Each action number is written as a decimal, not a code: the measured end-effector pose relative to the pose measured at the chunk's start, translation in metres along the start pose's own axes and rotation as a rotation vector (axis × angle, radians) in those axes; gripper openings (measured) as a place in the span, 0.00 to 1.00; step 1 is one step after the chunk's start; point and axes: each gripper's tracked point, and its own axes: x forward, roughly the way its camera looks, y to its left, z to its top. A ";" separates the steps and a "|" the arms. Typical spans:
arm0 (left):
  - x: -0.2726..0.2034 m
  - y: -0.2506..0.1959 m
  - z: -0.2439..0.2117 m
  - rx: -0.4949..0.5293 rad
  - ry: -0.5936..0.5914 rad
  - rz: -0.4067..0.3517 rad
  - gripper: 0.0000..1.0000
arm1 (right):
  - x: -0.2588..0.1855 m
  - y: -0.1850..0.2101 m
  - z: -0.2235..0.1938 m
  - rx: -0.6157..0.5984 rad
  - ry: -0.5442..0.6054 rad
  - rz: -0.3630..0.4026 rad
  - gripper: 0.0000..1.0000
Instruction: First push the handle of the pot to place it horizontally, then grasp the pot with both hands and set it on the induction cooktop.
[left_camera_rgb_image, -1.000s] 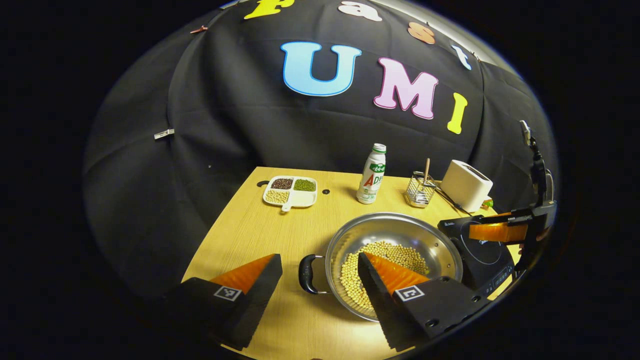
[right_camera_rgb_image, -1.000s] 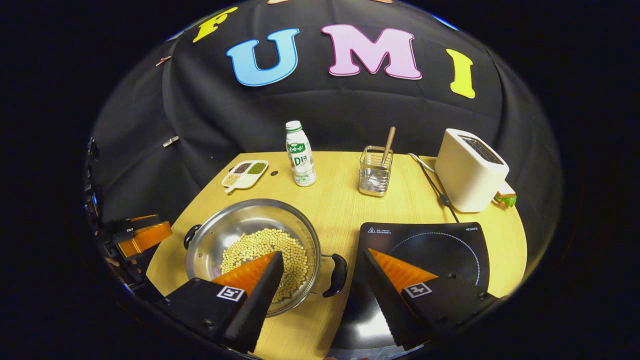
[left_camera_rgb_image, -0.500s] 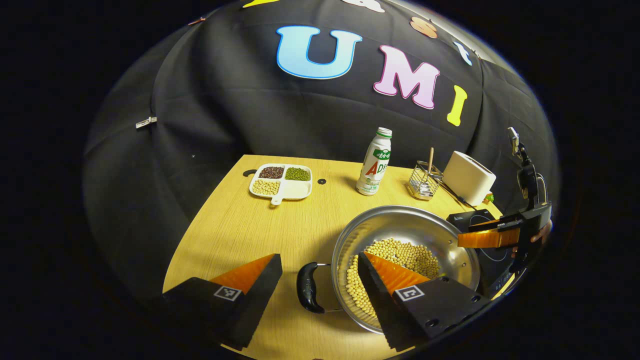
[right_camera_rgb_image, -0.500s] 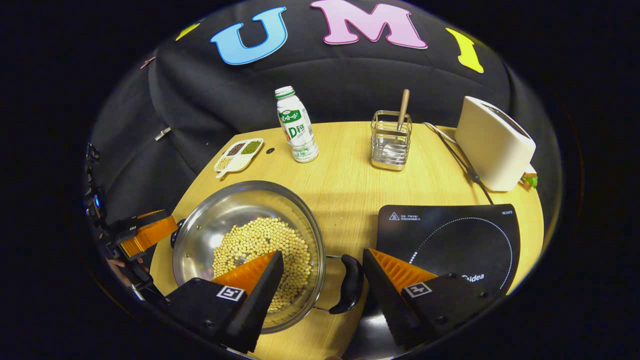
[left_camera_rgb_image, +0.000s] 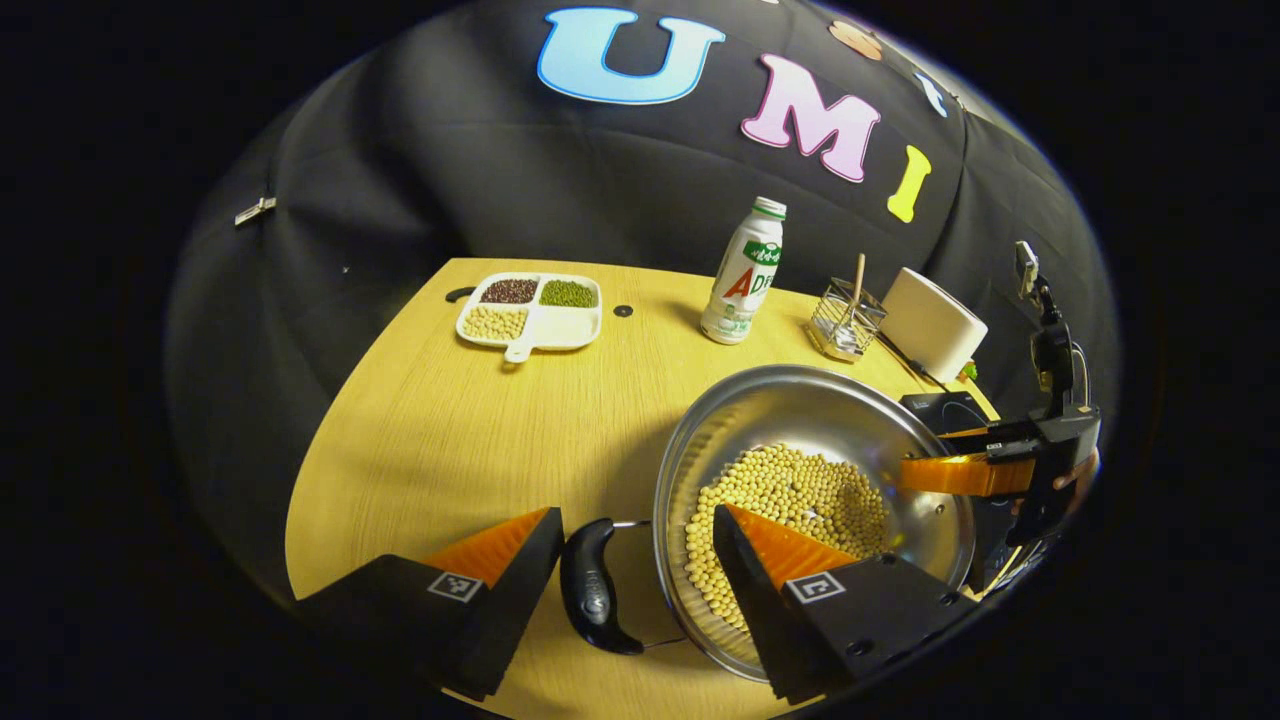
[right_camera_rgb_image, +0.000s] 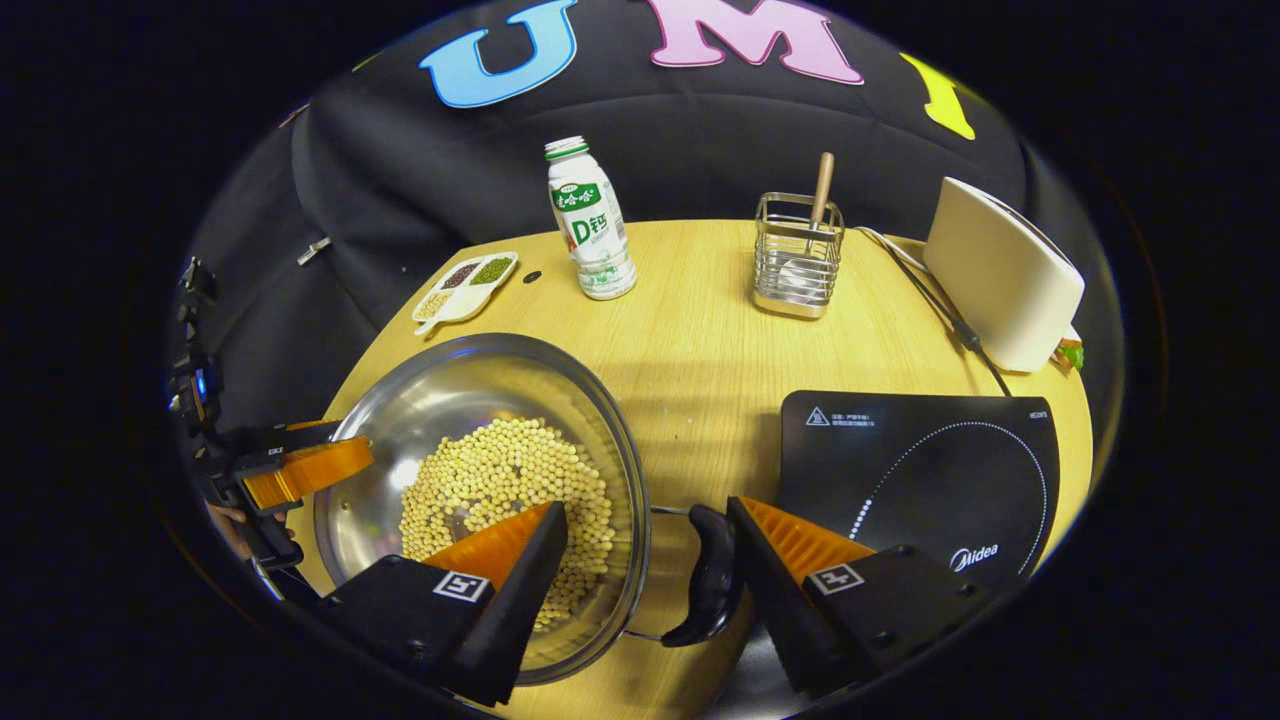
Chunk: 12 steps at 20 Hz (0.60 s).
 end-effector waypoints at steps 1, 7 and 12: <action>0.002 0.003 -0.002 -0.002 0.011 0.002 0.94 | 0.004 0.003 -0.004 -0.004 0.012 0.002 0.99; 0.007 0.021 -0.020 -0.025 0.070 0.012 0.83 | 0.016 0.011 -0.037 0.002 0.113 -0.014 0.88; 0.009 0.025 -0.026 -0.056 0.077 -0.004 0.77 | 0.015 0.012 -0.040 0.056 0.123 -0.032 0.75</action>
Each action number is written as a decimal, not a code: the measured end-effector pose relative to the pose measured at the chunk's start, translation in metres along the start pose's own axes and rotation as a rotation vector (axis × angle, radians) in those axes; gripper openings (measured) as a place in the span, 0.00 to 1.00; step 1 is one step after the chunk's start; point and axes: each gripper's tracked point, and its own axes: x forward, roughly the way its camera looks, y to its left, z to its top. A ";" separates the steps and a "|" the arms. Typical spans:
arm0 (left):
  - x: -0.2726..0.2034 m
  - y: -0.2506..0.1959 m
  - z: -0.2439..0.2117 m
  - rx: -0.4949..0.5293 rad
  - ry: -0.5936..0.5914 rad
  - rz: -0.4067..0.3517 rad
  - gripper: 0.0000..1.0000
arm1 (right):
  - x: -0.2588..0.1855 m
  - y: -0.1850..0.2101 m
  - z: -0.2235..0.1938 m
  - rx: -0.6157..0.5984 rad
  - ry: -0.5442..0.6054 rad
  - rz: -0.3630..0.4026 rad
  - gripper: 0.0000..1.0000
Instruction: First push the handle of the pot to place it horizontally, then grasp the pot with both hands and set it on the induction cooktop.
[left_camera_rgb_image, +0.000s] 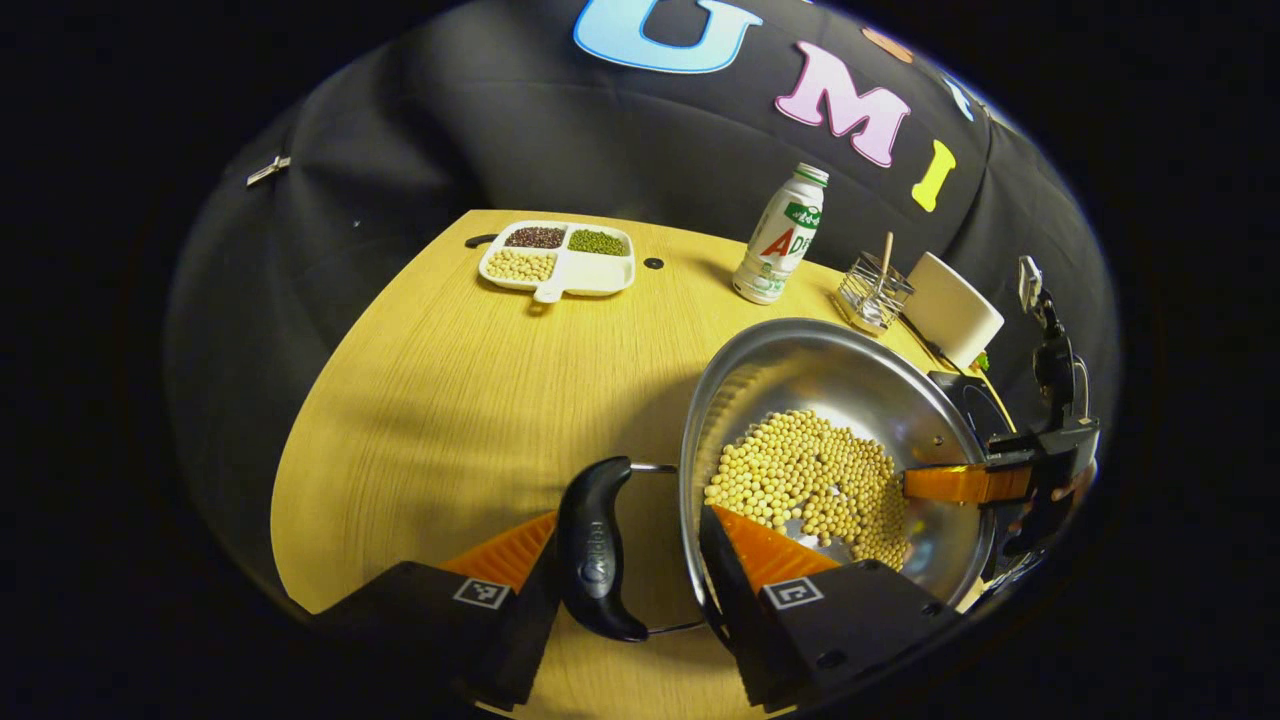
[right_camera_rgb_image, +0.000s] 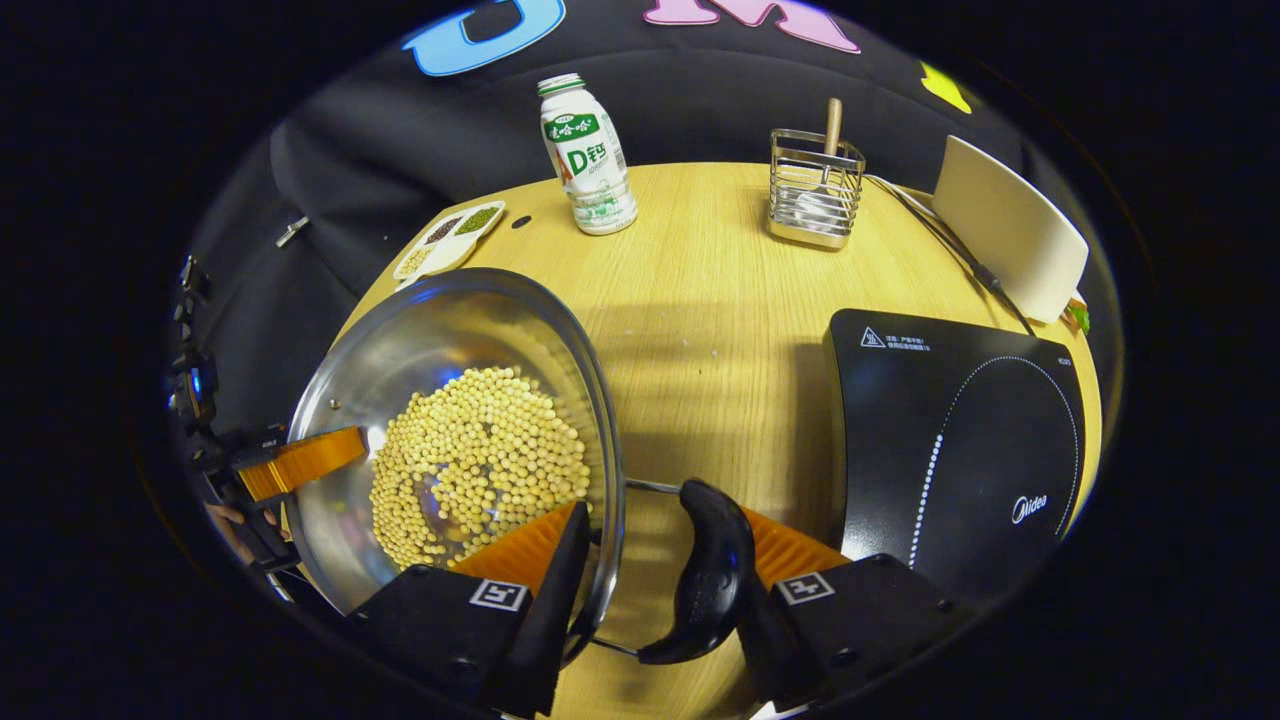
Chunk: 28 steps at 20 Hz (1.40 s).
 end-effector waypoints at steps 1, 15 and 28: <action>0.000 -0.001 0.000 0.005 0.004 -0.008 0.77 | 0.000 -0.003 0.000 0.009 0.000 -0.016 0.75; -0.011 0.005 -0.013 -0.016 0.042 0.029 0.63 | -0.007 0.005 -0.009 0.086 0.014 -0.012 0.62; -0.087 -0.039 0.013 -0.007 -0.017 0.078 0.63 | -0.090 0.002 0.017 0.041 -0.070 0.029 0.61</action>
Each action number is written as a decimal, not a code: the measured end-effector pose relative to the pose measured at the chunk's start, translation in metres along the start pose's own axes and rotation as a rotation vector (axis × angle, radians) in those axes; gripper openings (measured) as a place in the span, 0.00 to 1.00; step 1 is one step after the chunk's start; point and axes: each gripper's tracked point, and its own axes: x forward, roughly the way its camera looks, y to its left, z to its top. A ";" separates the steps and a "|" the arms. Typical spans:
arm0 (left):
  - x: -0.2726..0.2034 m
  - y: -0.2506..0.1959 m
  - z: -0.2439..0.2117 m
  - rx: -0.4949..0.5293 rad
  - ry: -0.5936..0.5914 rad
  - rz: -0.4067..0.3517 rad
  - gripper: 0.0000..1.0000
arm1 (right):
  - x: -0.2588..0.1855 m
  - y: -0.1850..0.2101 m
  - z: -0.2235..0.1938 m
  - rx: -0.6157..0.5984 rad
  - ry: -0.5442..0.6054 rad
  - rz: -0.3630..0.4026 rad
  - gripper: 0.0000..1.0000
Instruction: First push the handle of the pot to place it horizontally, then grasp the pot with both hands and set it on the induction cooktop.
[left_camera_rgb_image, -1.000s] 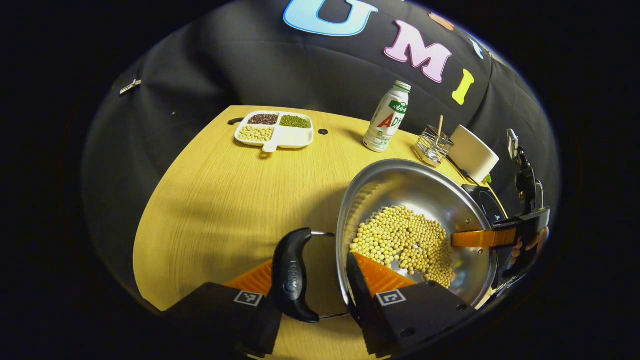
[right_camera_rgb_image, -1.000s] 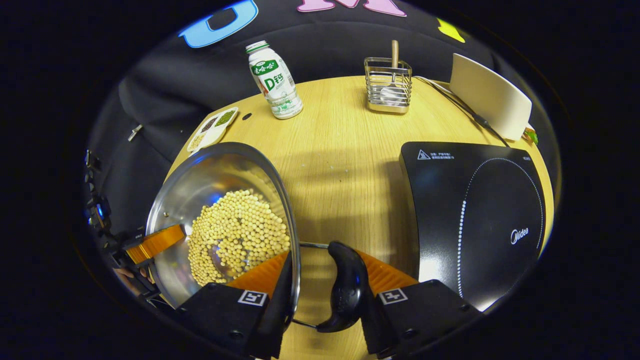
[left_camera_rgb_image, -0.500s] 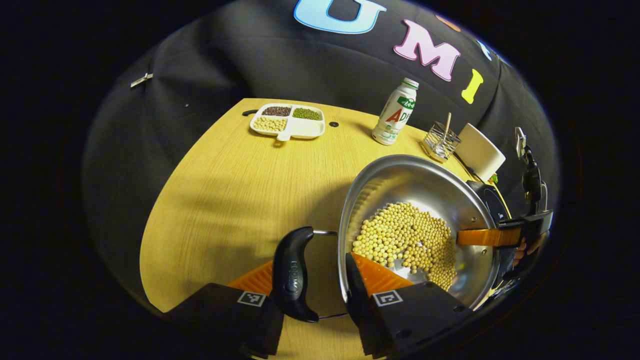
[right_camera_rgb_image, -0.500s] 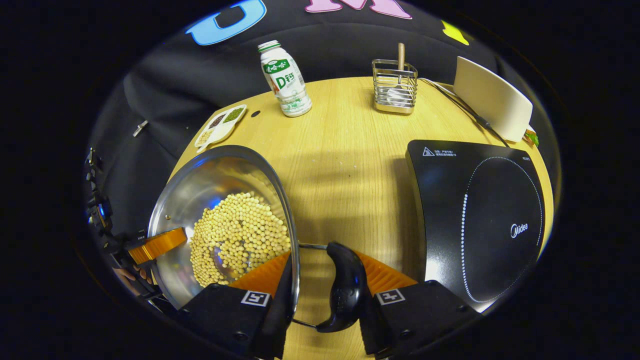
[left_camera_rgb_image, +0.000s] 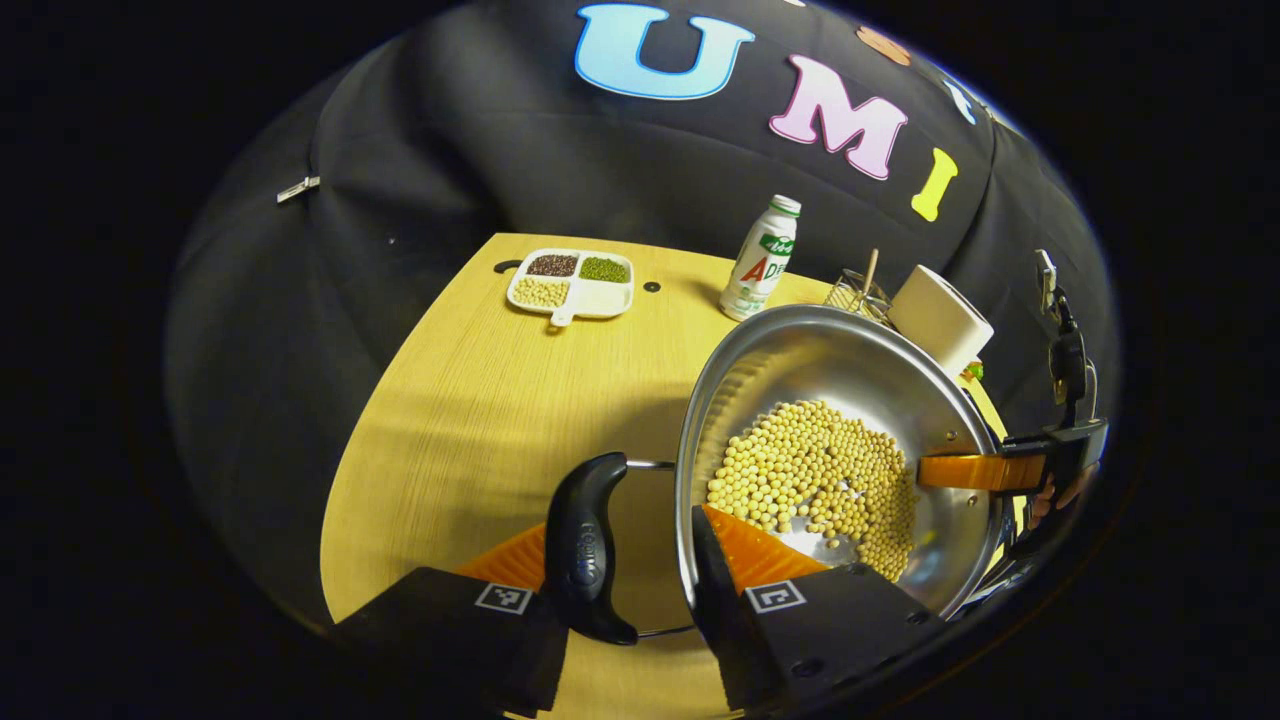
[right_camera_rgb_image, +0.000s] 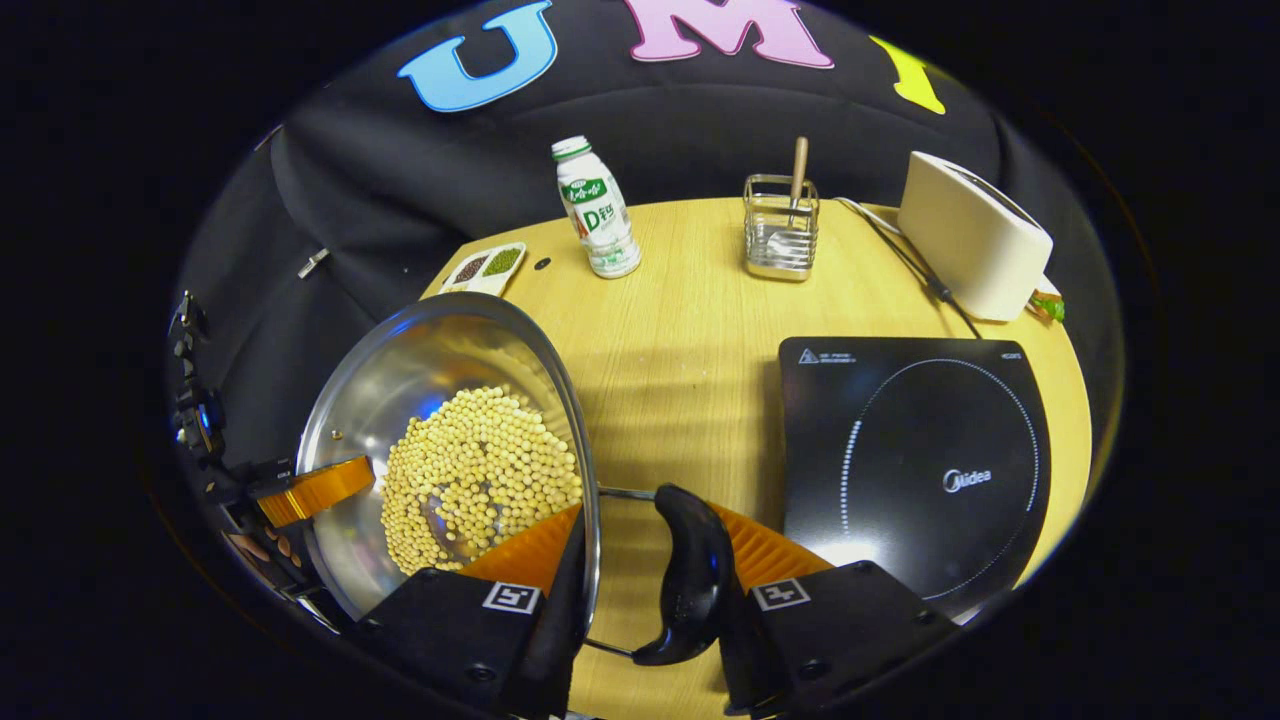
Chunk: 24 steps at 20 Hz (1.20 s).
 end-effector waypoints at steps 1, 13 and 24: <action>-0.005 -0.007 0.003 0.002 -0.003 0.002 0.63 | -0.007 -0.004 0.003 0.001 -0.006 0.002 0.61; -0.015 -0.121 0.028 0.031 -0.043 -0.028 0.62 | -0.071 -0.095 0.033 0.015 -0.081 -0.015 0.62; 0.025 -0.227 0.028 0.054 0.000 -0.078 0.63 | -0.092 -0.201 0.043 0.064 -0.082 -0.061 0.61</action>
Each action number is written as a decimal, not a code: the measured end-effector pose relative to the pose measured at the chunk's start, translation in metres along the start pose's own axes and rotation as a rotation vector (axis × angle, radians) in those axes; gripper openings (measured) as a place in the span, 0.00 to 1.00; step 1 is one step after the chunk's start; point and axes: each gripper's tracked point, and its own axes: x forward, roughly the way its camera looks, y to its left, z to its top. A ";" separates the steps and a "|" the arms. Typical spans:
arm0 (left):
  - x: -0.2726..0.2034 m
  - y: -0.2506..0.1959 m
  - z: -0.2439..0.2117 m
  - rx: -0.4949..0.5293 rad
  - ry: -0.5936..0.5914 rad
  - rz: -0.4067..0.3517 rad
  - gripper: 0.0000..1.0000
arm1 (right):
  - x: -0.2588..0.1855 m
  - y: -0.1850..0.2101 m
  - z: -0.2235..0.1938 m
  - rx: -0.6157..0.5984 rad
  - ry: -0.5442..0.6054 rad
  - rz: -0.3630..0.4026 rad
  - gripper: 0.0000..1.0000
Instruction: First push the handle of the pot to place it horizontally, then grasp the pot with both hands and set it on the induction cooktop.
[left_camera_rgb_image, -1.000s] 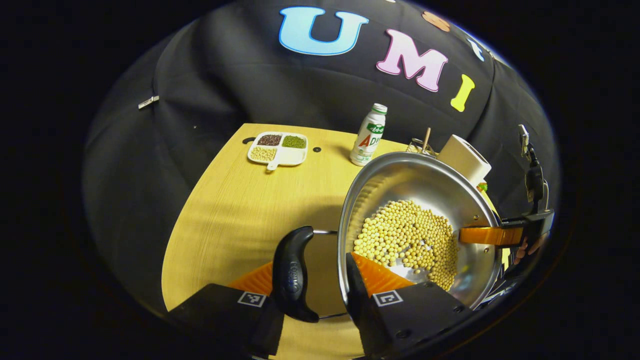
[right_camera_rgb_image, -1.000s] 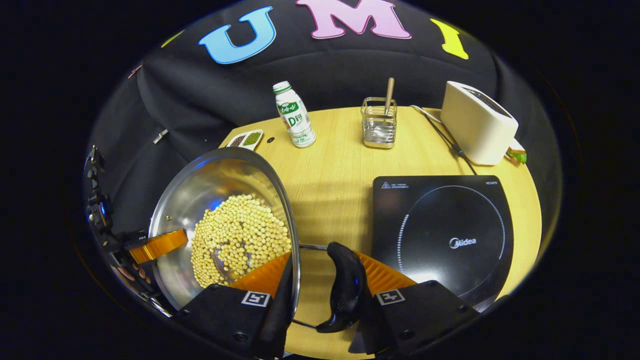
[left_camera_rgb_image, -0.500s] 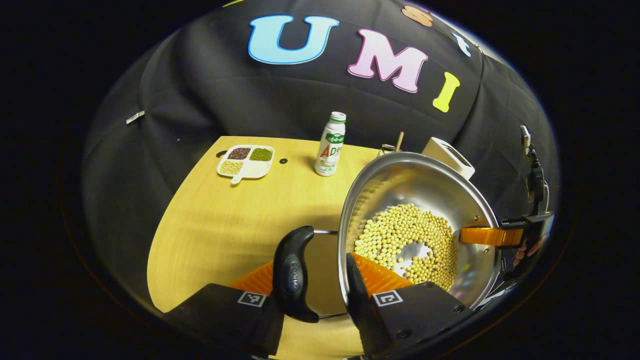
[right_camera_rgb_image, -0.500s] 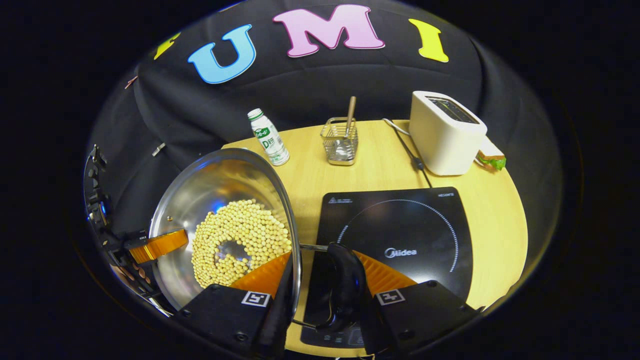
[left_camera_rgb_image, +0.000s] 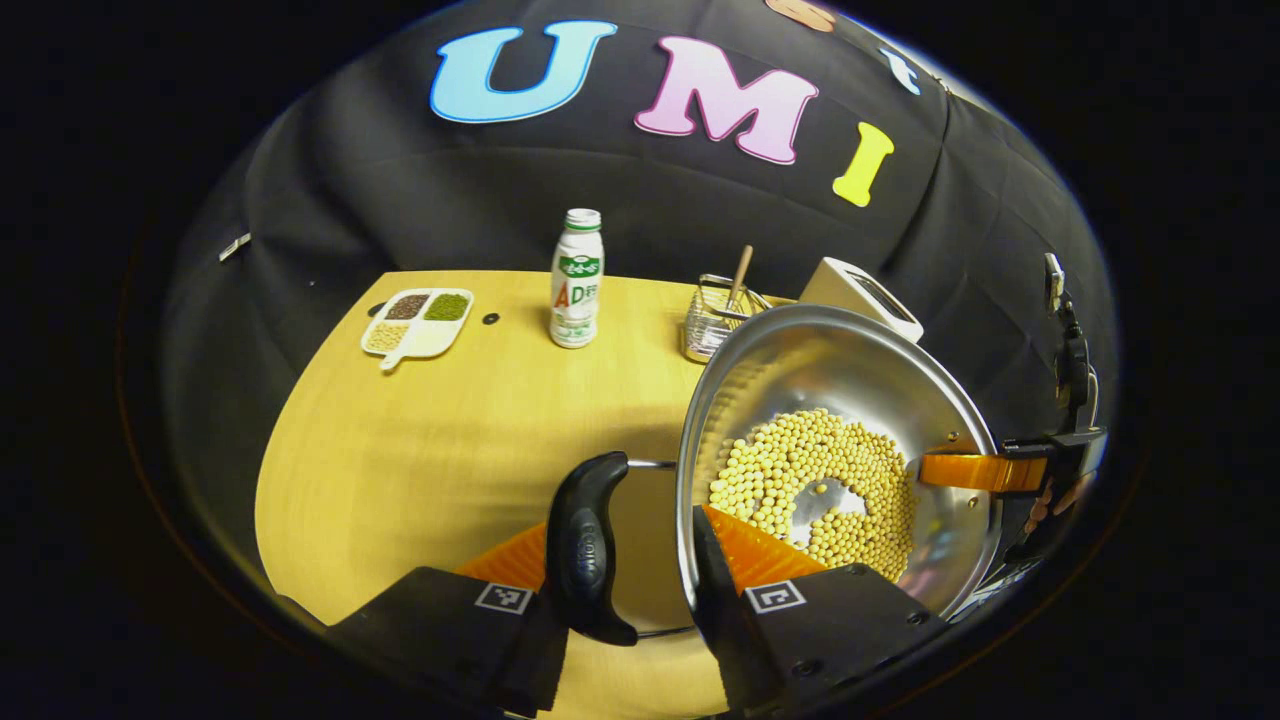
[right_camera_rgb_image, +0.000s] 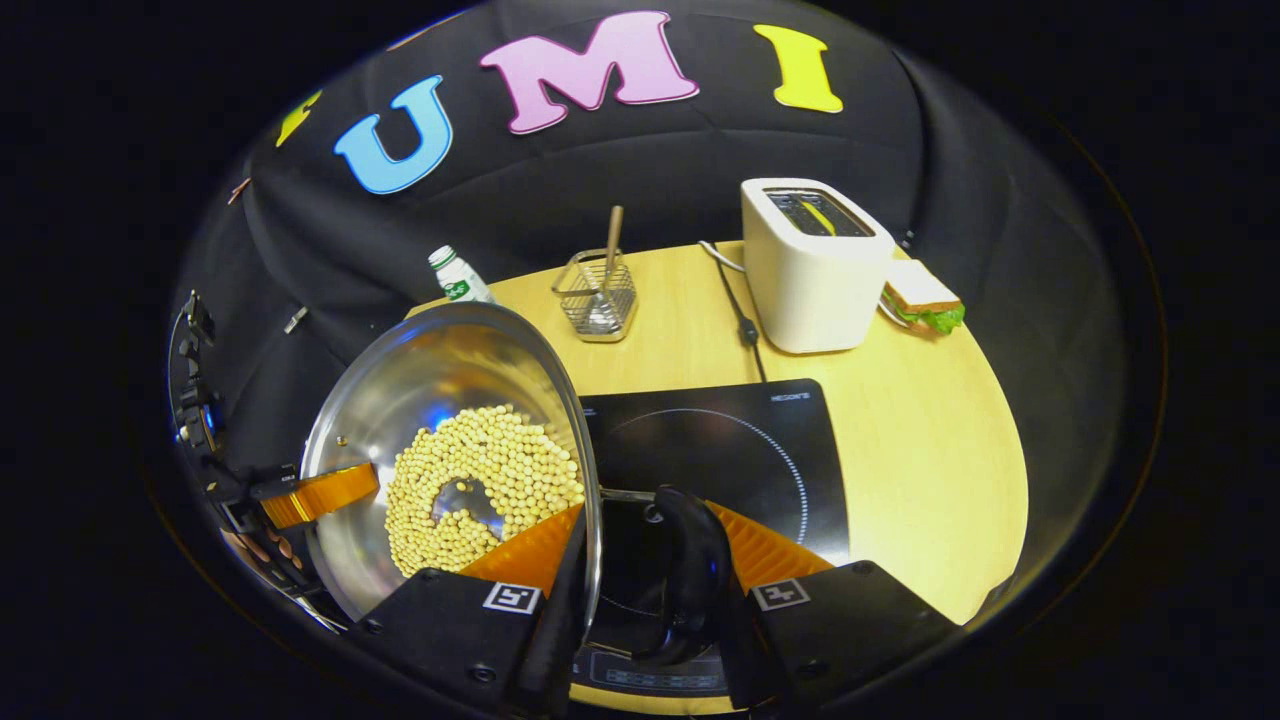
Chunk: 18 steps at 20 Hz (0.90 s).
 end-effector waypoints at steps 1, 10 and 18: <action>0.005 -0.008 -0.001 0.000 0.006 -0.006 0.63 | 0.000 -0.010 0.001 0.004 0.002 -0.006 0.61; 0.054 -0.071 -0.006 0.021 0.052 -0.038 0.62 | 0.006 -0.083 0.001 0.050 0.037 -0.046 0.62; 0.086 -0.094 -0.018 0.000 0.089 -0.032 0.63 | 0.028 -0.121 -0.002 0.057 0.076 -0.054 0.62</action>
